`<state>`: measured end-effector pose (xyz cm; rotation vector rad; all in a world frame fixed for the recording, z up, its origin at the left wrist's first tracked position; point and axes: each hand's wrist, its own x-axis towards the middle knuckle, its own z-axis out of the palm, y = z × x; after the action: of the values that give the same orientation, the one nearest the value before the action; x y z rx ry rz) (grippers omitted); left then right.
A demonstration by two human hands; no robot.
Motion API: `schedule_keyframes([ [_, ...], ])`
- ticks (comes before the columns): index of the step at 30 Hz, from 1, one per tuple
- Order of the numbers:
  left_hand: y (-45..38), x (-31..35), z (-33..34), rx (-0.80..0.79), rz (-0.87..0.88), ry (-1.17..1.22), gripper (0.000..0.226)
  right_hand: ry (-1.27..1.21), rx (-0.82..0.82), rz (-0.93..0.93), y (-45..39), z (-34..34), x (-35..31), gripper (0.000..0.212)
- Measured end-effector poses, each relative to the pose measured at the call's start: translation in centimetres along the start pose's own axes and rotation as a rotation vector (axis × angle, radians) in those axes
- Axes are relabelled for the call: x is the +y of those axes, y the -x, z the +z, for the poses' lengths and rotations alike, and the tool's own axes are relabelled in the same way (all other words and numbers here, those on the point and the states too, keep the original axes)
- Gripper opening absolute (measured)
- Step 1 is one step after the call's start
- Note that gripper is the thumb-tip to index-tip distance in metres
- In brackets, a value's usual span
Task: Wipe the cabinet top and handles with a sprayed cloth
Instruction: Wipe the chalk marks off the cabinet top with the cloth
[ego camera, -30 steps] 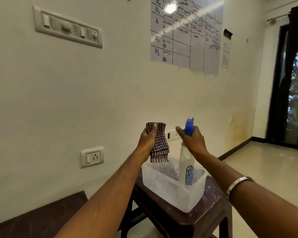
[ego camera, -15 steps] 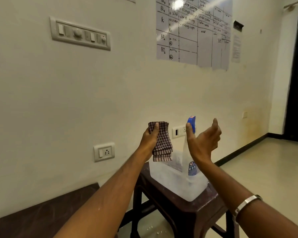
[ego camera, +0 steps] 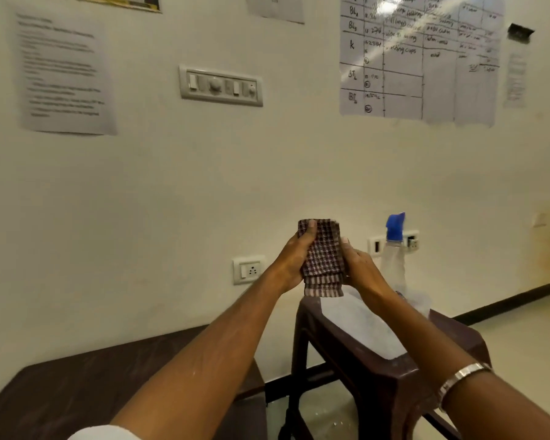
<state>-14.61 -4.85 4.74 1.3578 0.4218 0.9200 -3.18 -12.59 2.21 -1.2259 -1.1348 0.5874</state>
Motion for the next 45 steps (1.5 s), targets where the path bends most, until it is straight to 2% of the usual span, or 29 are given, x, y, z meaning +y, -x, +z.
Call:
schedule_keyframes([
  [9, 4.2, 1.0, -5.2, 0.165, 0.039, -0.068, 0.069, -0.688, -0.284, 0.049, 1.6, 7.9, -0.2, 0.046],
  [11, 4.1, 1.3, -6.7, 0.246, 0.082, -0.182, 0.081, -0.783, -0.307, 0.097, 1.3, 9.8, 0.0, 0.049],
  [15, 4.0, 2.0, -11.3, 0.497, 0.141, -0.596, 0.082, -0.889, -0.374, 0.186, 0.7, 13.9, 0.8, 0.05],
  [18, 4.4, 1.5, -15.3, 0.598, 0.073, -0.797, 0.066, -0.926, -0.434, 0.227, 0.4, 17.4, 2.3, 0.049],
  [21, 5.3, 0.3, -19.1, 0.671, -0.031, -0.913, 0.066, -0.904, -0.455, 0.266, -0.1, 21.3, 4.2, 0.054],
  [25, 7.5, -2.5, -24.0, 0.731, -0.03, -1.075, 0.067, -0.688, -0.32, 0.253, -1.0, 25.1, 7.5, 0.047],
  [32, 14.7, -11.6, -32.1, 0.768, 0.015, -1.414, 0.049, -0.284, -0.262, 0.354, -3.3, 28.2, 14.8, 0.046],
  [35, 16.8, -14.7, -34.0, 0.768, 0.021, -1.517, 0.055, -0.001, -0.207, 0.288, -4.5, 29.2, 17.6, 0.05],
  [39, 17.6, -17.0, -35.1, 0.724, 0.04, -1.555, 0.054, 0.329, -0.146, 0.176, -5.8, 30.5, 20.3, 0.048],
  [45, 17.8, -19.4, -35.9, 0.673, 0.013, -1.549, 0.055, 0.859, -0.197, 0.047, -7.8, 31.5, 23.0, 0.053],
])
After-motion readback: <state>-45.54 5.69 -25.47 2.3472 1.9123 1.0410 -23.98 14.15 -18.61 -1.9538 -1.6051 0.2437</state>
